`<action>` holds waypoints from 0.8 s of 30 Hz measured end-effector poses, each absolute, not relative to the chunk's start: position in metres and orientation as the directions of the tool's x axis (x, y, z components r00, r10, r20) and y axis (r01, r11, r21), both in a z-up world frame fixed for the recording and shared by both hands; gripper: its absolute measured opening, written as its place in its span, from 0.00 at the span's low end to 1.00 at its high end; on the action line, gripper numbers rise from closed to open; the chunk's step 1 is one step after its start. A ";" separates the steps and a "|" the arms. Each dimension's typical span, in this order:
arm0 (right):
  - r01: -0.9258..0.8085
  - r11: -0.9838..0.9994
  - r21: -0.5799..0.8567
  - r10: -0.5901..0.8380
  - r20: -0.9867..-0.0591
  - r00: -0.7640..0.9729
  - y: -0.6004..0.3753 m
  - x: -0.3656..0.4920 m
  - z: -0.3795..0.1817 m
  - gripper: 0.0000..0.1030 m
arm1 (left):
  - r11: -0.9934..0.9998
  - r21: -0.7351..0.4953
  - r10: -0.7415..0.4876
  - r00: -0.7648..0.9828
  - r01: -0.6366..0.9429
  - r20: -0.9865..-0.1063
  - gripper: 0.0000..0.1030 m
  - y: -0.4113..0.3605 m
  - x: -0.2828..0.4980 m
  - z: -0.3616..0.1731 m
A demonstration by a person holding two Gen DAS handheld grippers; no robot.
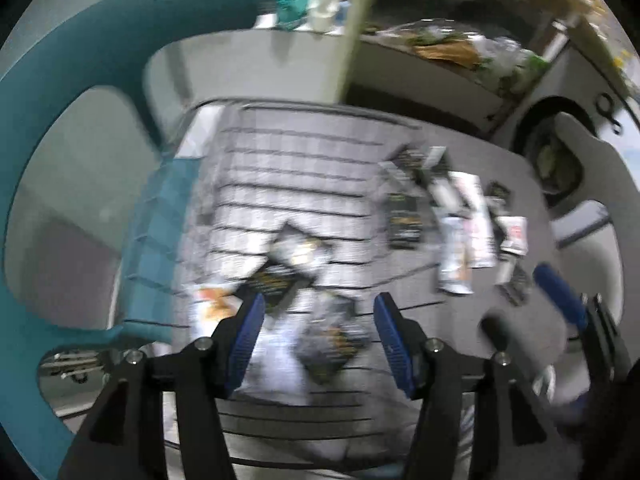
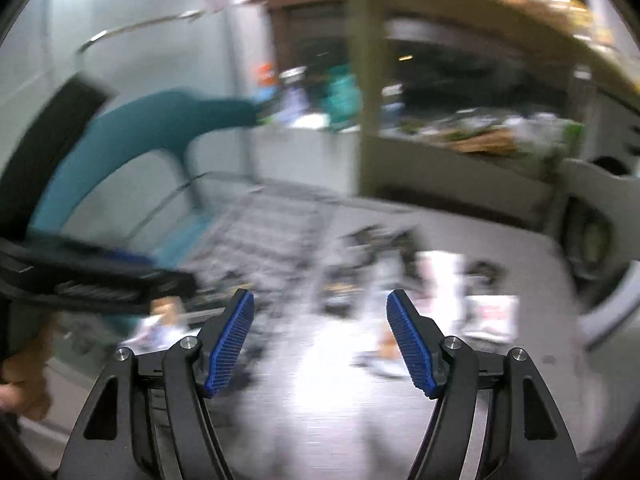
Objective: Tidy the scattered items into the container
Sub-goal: 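Carry both packs over the wire basket and open both grippers, then grasp the white-blue snack bag with the left gripper while the right grasps a Face pack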
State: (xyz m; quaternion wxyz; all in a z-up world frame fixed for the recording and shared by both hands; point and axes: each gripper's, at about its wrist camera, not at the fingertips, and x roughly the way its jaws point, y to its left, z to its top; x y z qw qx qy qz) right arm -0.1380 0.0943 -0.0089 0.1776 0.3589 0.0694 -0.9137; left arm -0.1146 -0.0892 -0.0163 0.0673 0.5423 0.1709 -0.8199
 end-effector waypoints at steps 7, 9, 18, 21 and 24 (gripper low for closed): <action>0.204 -0.978 -0.051 -0.091 -0.771 -0.631 0.193 -0.167 -0.068 0.67 | -0.968 -0.210 0.141 -0.389 0.140 -0.910 0.62 0.022 -0.172 -0.018; 0.226 -0.973 -0.038 -0.107 -0.796 -0.596 0.201 -0.168 -0.091 0.67 | -0.972 -0.196 0.139 -0.360 0.126 -0.923 0.62 0.044 -0.187 -0.033; 0.286 -0.958 -0.035 -0.149 -0.790 -0.595 0.228 -0.189 -0.142 0.67 | -0.979 -0.109 0.062 -0.263 0.170 -0.963 0.62 0.071 -0.234 -0.099; 0.310 -0.950 -0.025 -0.169 -0.796 -0.581 0.226 -0.199 -0.152 0.68 | -0.981 -0.095 0.050 -0.246 0.172 -0.968 0.62 0.073 -0.242 -0.110; 0.339 -0.941 -0.015 -0.188 -0.809 -0.557 0.225 -0.211 -0.162 0.70 | -0.981 -0.096 0.055 -0.232 0.169 -0.971 0.62 0.074 -0.249 -0.119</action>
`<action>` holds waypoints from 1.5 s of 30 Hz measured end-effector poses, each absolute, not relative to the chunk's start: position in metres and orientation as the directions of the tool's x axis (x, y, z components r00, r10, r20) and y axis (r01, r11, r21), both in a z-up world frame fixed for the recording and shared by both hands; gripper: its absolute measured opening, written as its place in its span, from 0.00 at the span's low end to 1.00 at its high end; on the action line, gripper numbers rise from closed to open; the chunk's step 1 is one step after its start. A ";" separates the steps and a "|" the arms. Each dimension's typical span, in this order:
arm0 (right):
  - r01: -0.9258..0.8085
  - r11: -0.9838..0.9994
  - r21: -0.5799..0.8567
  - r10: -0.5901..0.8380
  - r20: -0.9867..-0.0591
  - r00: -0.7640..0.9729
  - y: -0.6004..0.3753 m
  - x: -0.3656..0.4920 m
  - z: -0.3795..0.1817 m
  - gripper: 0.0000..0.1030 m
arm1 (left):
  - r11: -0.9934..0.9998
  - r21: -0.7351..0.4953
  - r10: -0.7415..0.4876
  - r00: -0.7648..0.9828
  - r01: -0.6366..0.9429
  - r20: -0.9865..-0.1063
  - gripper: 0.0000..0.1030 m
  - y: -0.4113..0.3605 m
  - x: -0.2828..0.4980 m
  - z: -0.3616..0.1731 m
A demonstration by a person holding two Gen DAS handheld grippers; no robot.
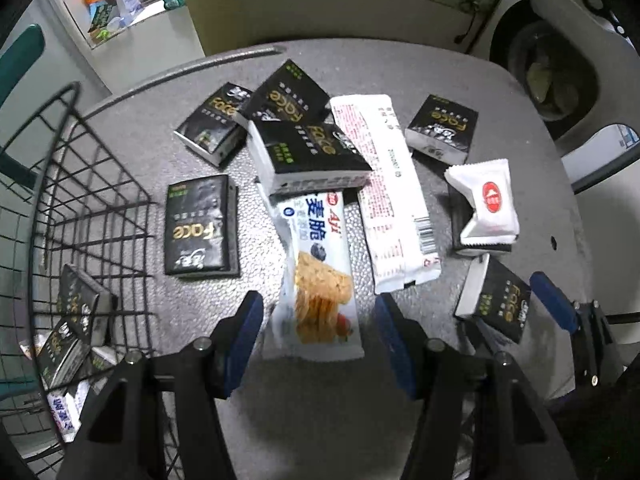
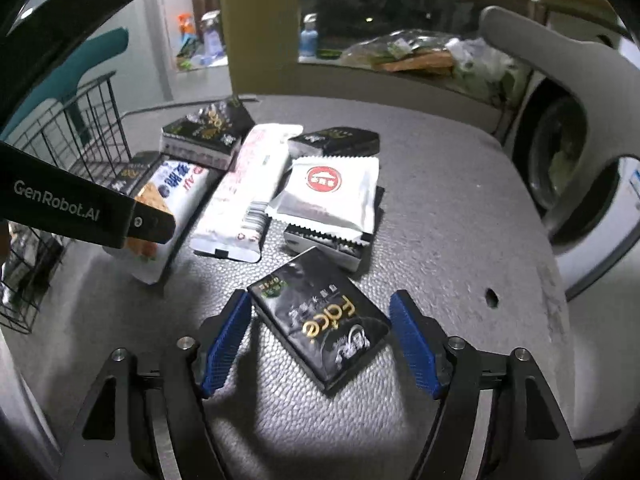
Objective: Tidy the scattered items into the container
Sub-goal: 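Grasp the white-blue snack bag with the left gripper while the right grasps a Face pack, then carry the snack bag and Face pack into the wire basket and open both grippers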
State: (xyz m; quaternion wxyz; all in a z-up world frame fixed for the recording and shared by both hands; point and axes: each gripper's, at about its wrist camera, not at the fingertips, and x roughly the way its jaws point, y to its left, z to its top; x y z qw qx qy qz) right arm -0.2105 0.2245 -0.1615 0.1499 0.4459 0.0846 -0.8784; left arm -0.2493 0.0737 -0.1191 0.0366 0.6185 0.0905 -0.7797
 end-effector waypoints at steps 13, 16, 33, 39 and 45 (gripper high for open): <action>0.290 -0.951 0.110 -0.248 -0.830 -0.500 0.235 -0.211 -0.165 0.46 | -0.977 -0.122 0.084 -0.215 0.172 -0.973 0.60 0.066 -0.258 -0.140; 0.287 -0.947 0.144 -0.273 -0.833 -0.482 0.235 -0.200 -0.163 0.46 | -0.977 -0.131 0.092 -0.223 0.167 -0.971 0.48 0.066 -0.249 -0.143; 0.292 -0.946 0.139 -0.290 -0.765 -0.575 0.212 -0.155 -0.095 0.46 | -0.972 -0.183 0.127 -0.326 0.148 -0.937 0.38 0.053 -0.181 -0.081; 0.371 -0.913 0.168 -0.375 -0.702 -0.605 0.174 -0.142 -0.045 0.46 | -0.967 -0.215 0.146 -0.394 0.139 -0.907 0.38 0.040 -0.166 -0.033; 0.552 -0.818 0.161 -0.501 -0.671 -0.546 0.083 -0.125 -0.015 0.46 | -0.949 -0.215 0.088 -0.463 0.229 -0.882 0.38 -0.040 -0.133 0.006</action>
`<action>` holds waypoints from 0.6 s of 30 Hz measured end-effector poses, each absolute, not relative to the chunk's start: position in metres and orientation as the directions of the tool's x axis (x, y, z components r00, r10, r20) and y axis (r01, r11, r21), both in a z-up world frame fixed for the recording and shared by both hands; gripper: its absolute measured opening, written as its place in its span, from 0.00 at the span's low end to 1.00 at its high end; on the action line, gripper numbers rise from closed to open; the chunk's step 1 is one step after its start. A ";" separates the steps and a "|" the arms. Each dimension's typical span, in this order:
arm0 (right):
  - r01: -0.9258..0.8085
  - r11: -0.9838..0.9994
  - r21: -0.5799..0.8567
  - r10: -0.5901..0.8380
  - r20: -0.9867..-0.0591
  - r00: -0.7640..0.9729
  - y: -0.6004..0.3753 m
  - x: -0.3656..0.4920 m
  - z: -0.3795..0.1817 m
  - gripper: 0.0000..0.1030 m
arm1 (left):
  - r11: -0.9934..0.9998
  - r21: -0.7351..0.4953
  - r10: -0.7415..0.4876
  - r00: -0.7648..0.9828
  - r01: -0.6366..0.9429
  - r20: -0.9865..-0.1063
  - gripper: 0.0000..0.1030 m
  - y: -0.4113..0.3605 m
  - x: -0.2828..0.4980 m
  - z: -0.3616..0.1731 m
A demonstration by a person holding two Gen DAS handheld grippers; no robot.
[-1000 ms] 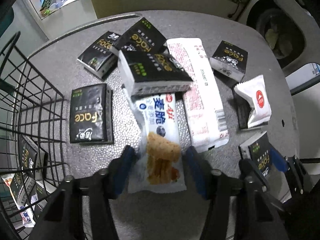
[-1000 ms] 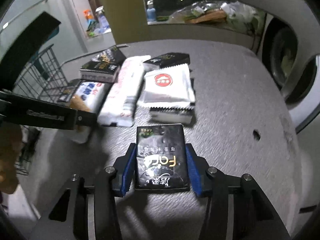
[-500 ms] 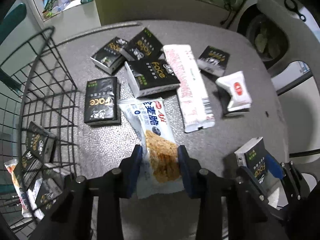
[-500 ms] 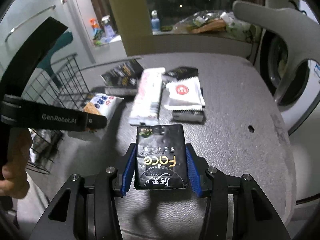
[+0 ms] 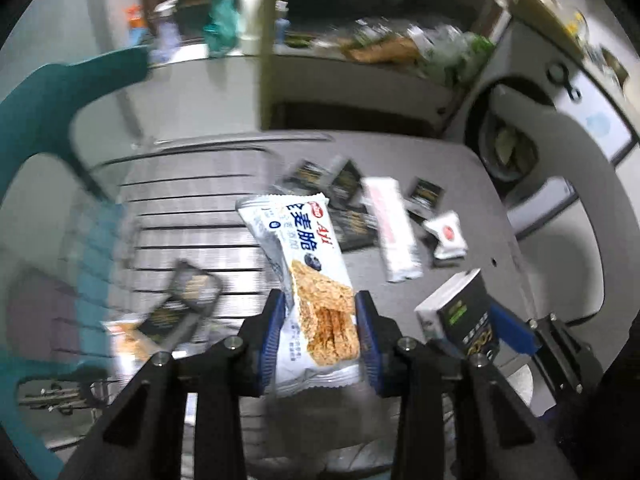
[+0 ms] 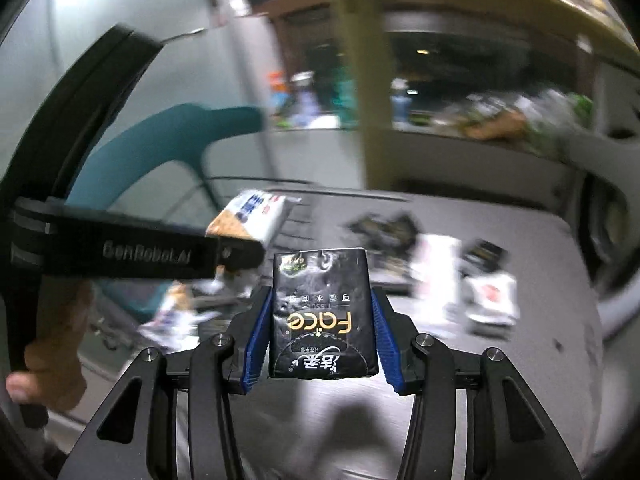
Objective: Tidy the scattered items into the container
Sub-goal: 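Carry the snack bag and Face pack into the wire basket and open both grippers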
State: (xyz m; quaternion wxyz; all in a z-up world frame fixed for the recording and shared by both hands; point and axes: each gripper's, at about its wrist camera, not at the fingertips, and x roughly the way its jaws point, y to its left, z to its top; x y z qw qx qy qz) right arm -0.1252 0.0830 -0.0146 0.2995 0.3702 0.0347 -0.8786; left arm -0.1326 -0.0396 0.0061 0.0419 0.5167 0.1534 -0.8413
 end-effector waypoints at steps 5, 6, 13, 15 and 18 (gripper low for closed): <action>0.662 -0.735 0.144 -0.550 -0.698 -0.459 0.007 -0.108 -0.024 0.46 | -0.925 -0.155 0.001 -0.407 0.346 -0.913 0.38 -0.112 -0.099 -0.013; 0.671 -0.729 0.133 -0.545 -0.706 -0.452 -0.003 -0.105 -0.028 0.46 | -0.922 -0.148 -0.004 -0.393 0.358 -0.920 0.38 -0.120 -0.094 -0.020; 0.685 -0.720 0.107 -0.506 -0.757 -0.414 -0.037 -0.105 -0.051 0.47 | -0.895 -0.183 0.040 -0.334 0.406 -0.942 0.38 -0.149 -0.081 -0.063; 0.680 -0.728 0.082 -0.490 -0.756 -0.434 -0.038 -0.106 -0.052 0.49 | -0.890 -0.190 0.050 -0.325 0.415 -0.944 0.39 -0.151 -0.083 -0.067; 0.662 -0.745 0.085 -0.489 -0.745 -0.454 -0.033 -0.109 -0.049 0.56 | -0.896 -0.195 0.048 -0.351 0.400 -0.935 0.55 -0.146 -0.085 -0.061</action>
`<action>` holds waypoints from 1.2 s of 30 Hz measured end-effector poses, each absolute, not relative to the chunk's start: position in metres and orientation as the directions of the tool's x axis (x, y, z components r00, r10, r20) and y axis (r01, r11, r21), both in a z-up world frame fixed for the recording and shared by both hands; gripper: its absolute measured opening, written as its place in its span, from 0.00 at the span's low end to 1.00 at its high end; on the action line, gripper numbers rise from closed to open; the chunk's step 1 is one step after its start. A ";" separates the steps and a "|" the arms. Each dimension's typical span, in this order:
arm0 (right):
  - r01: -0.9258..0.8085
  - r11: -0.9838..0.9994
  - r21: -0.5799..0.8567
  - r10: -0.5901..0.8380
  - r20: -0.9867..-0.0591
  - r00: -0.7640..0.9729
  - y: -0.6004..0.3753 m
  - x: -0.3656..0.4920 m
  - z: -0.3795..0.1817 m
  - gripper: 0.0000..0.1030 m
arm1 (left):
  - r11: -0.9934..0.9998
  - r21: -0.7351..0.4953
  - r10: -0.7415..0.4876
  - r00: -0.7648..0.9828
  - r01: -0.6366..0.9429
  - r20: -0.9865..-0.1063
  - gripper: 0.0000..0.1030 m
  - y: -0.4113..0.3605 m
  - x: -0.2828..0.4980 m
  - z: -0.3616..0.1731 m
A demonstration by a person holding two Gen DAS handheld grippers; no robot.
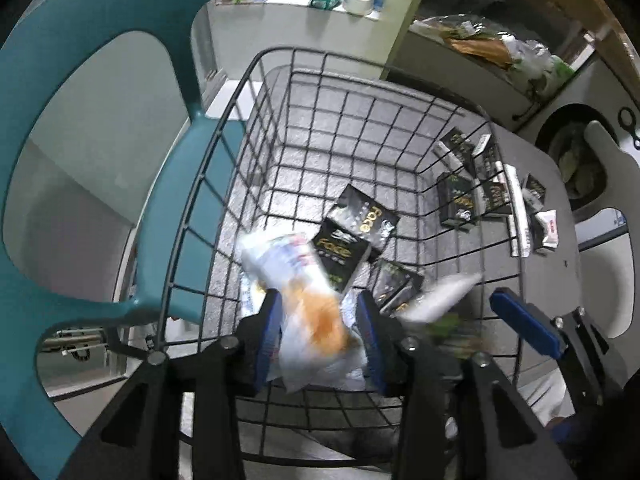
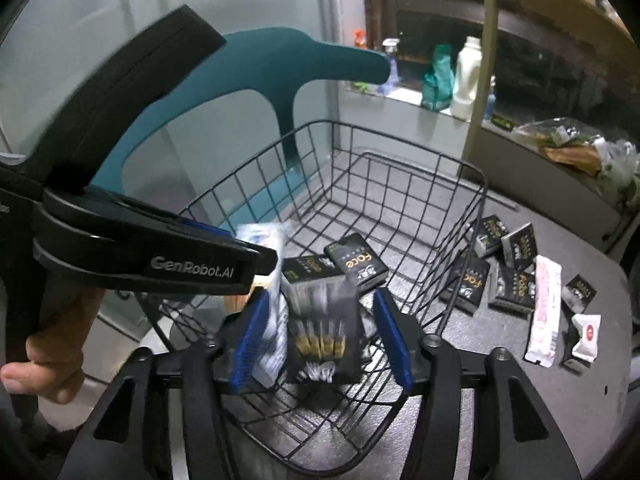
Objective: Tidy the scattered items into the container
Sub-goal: 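Carry the snack bag and Face pack into the wire basket and open both grippers, then grasp the white red-logo pack with the right gripper while the left grasps the long white wrapper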
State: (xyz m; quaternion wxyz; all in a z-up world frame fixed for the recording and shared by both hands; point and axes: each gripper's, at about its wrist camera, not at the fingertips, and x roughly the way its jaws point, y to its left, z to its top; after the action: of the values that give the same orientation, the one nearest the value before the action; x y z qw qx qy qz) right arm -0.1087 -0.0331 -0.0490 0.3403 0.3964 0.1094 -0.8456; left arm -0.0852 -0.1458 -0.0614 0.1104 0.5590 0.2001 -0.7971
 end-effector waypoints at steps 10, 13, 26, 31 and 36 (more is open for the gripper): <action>0.454 -0.890 0.051 -0.365 -0.677 -0.639 0.064 -0.129 -0.012 0.56 | -0.926 -0.214 0.065 -0.429 0.310 -0.901 0.61 -0.097 -0.108 -0.023; 0.311 -0.950 0.014 -0.237 -0.679 -0.695 0.120 -0.148 -0.012 0.56 | -0.943 -0.232 0.108 -0.441 0.238 -0.891 0.61 -0.057 -0.128 -0.013; 0.161 -0.986 0.048 -0.140 -0.763 -0.631 0.220 -0.202 -0.093 0.58 | -0.963 -0.230 0.175 -0.327 0.140 -0.929 0.61 0.062 -0.216 -0.072; 0.176 -0.983 0.046 -0.149 -0.756 -0.637 0.218 -0.232 -0.111 0.63 | -0.961 -0.213 0.156 -0.293 0.175 -0.943 0.61 0.054 -0.229 -0.094; 0.187 -0.981 0.047 -0.152 -0.782 -0.604 0.209 -0.257 -0.130 0.66 | -0.963 -0.210 0.160 -0.269 0.168 -0.950 0.61 0.055 -0.240 -0.108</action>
State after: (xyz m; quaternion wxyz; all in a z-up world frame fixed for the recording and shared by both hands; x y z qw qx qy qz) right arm -0.2569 0.2089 -0.1303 0.0947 0.4346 0.0199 -0.8954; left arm -0.2396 0.0552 -0.1080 0.0026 0.6045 0.1355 -0.7850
